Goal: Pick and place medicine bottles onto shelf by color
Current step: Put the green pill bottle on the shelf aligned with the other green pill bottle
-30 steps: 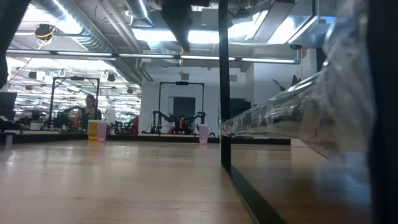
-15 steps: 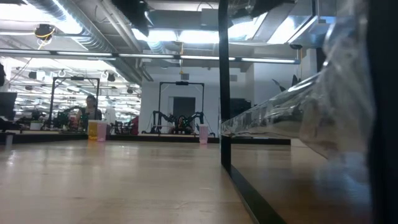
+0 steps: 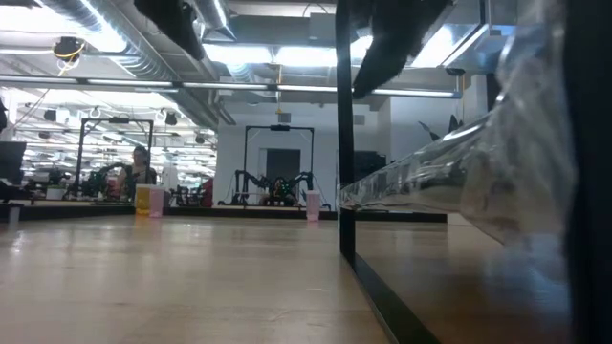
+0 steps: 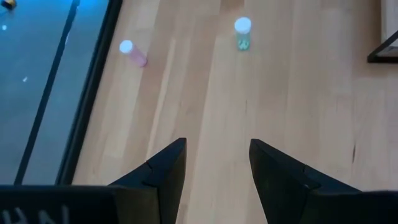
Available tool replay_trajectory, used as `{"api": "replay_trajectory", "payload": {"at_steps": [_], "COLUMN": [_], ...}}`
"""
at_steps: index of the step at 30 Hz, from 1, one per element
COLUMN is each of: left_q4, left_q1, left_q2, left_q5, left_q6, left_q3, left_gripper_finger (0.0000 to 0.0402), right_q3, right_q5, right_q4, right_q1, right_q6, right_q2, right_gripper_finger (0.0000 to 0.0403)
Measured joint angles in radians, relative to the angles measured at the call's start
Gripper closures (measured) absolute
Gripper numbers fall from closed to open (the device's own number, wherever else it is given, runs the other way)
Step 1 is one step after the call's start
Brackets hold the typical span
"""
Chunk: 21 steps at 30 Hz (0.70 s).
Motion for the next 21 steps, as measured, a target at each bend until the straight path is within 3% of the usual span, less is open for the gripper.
{"api": "replay_trajectory", "payload": {"at_steps": [4,10,21], "left_q4": [0.004,0.004,0.003], "left_q1": [0.0,0.0,0.001], "left_q2": [-0.004,-0.004,-0.004], "left_q5": [0.0,0.0,-0.002], "left_q6": [-0.008,-0.007,-0.002], "left_q3": [-0.022,-0.024,-0.024], "left_gripper_finger": [0.0233,0.0233,0.0233], "right_q3": [0.0,0.0,0.001], "right_q5": [-0.01,-0.123,-0.126], "right_q4": [0.01,0.025,0.067], "right_q1": [-0.043,-0.1,-0.159], "right_q6": [-0.046,-0.126,-0.201], "right_q2": [0.06,0.143,0.267], "right_gripper_finger": [0.0118,0.0118,0.0118]}}
